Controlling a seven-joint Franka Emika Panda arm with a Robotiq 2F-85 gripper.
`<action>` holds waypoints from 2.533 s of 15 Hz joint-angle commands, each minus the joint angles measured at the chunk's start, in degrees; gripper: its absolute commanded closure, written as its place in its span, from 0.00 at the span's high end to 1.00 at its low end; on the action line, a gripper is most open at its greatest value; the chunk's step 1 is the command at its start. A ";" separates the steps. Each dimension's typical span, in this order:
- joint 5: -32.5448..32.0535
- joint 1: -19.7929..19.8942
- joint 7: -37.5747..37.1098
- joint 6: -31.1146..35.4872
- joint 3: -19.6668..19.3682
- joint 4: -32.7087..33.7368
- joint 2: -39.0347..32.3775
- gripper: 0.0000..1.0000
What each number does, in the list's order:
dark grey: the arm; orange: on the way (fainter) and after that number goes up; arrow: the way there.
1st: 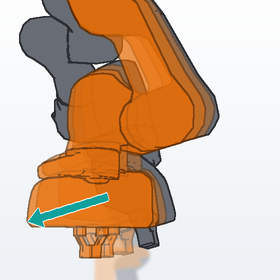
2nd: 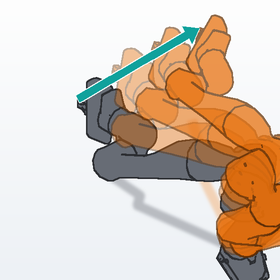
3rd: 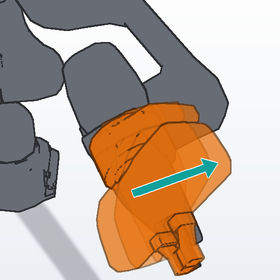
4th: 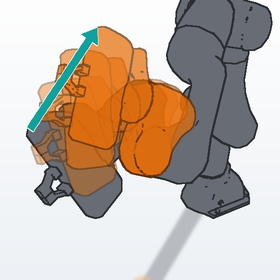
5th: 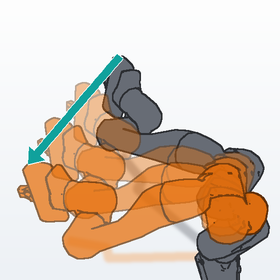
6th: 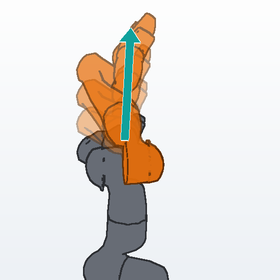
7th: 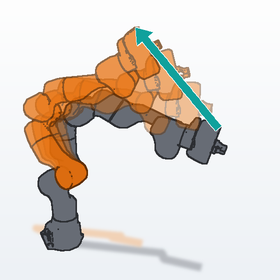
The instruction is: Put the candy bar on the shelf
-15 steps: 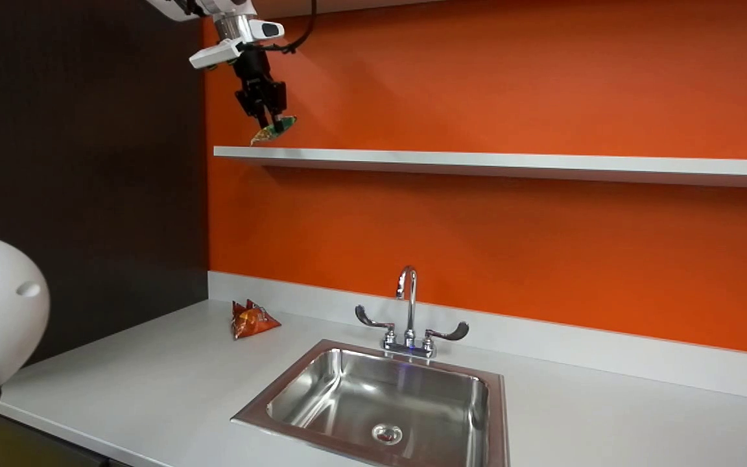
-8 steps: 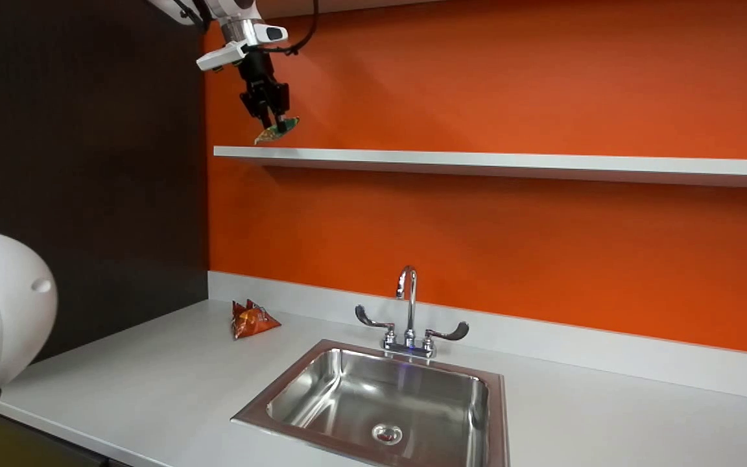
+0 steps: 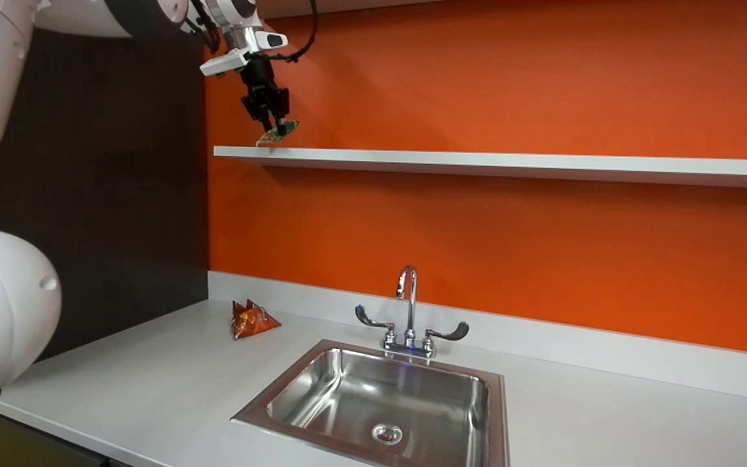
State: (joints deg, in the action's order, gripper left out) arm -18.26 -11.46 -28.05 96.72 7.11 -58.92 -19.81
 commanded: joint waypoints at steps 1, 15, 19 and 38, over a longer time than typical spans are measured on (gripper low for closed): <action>-1.67 -0.94 -0.22 -3.48 -0.58 7.47 -4.60 0.18; -1.18 -1.04 -0.34 -8.25 -2.29 14.62 -9.72 1.00; -0.14 -0.27 0.41 -8.41 -1.83 11.93 -7.28 1.00; 5.14 1.11 7.29 -2.04 -2.44 -30.10 25.08 1.00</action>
State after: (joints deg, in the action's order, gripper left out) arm -15.38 -11.27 -23.77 91.27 5.14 -77.76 -2.77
